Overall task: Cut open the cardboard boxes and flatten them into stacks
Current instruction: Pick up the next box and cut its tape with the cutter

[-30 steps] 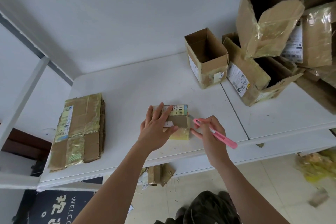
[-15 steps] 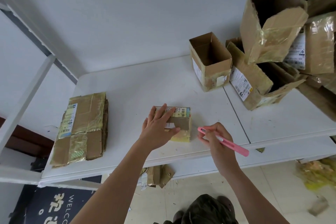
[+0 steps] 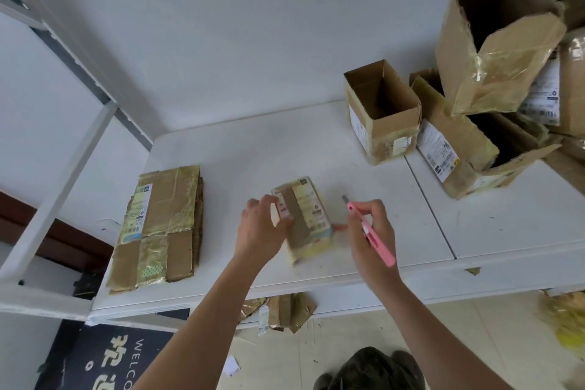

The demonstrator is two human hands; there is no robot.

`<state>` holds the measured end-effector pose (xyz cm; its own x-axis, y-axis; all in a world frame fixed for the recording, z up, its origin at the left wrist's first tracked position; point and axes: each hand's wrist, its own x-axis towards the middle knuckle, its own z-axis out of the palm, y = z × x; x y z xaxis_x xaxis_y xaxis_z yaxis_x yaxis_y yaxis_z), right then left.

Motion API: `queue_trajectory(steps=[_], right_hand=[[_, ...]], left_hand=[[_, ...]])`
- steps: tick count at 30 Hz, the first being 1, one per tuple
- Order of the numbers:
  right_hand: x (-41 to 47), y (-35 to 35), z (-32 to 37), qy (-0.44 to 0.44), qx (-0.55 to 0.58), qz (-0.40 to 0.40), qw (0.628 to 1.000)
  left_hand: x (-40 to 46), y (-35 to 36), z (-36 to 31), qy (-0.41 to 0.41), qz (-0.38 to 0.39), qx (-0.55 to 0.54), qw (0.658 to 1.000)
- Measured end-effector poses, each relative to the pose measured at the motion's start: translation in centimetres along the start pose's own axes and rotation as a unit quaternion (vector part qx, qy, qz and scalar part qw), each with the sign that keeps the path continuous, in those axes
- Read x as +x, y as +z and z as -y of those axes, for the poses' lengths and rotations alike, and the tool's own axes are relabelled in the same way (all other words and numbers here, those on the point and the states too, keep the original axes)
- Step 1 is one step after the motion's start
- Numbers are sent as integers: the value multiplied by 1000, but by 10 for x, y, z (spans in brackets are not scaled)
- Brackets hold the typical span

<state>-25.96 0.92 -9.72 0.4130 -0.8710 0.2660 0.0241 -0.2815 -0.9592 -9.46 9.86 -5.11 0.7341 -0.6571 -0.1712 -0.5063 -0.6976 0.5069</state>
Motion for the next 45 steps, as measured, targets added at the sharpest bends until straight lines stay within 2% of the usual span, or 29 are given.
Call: queue_trajectory(steps=[1, 3, 5, 7, 9, 10, 12, 14, 18, 24, 27, 34, 39, 45], right_hand=[[-9, 3, 1, 8, 15, 13, 1000], [-20, 7, 2, 32, 45, 15, 998], [-18, 8, 0, 50, 61, -31, 996], [-8, 4, -1, 61, 76, -65, 993], [2, -4, -2, 62, 87, -72, 992], [6, -9, -2, 61, 94, -69, 991], [14, -18, -3, 64, 116, -54, 990], [19, -23, -7, 77, 134, -23, 988], [21, -19, -14, 130, 153, 37, 979], [28, -15, -17, 150, 144, 54, 977], [30, -12, -17, 170, 142, 72, 973], [34, -6, -18, 192, 143, 59, 969], [34, -8, -22, 194, 151, 34, 969], [31, 0, -22, 215, 143, 79, 963]], left_hand=[[2, 0, -2, -18, 4, -19, 1000], [1, 1, -13, -33, -2, 30, 999], [-2, 9, -26, -38, -12, 115, 993], [-6, 17, -35, -37, -5, 148, 988], [-4, 20, -37, -3, 22, 112, 993], [-1, 19, -35, 40, 50, 96, 993], [2, 14, -29, 129, 125, 77, 981], [5, 10, -21, 162, 179, 45, 969], [7, 6, -12, 148, 201, -25, 968], [10, 10, -1, 107, 224, -97, 964], [11, 11, 3, 87, 225, -111, 964], [12, 18, 3, 113, 201, -109, 967], [10, 18, -5, 144, 142, -39, 979], [9, 27, 11, 135, 128, -42, 982]])
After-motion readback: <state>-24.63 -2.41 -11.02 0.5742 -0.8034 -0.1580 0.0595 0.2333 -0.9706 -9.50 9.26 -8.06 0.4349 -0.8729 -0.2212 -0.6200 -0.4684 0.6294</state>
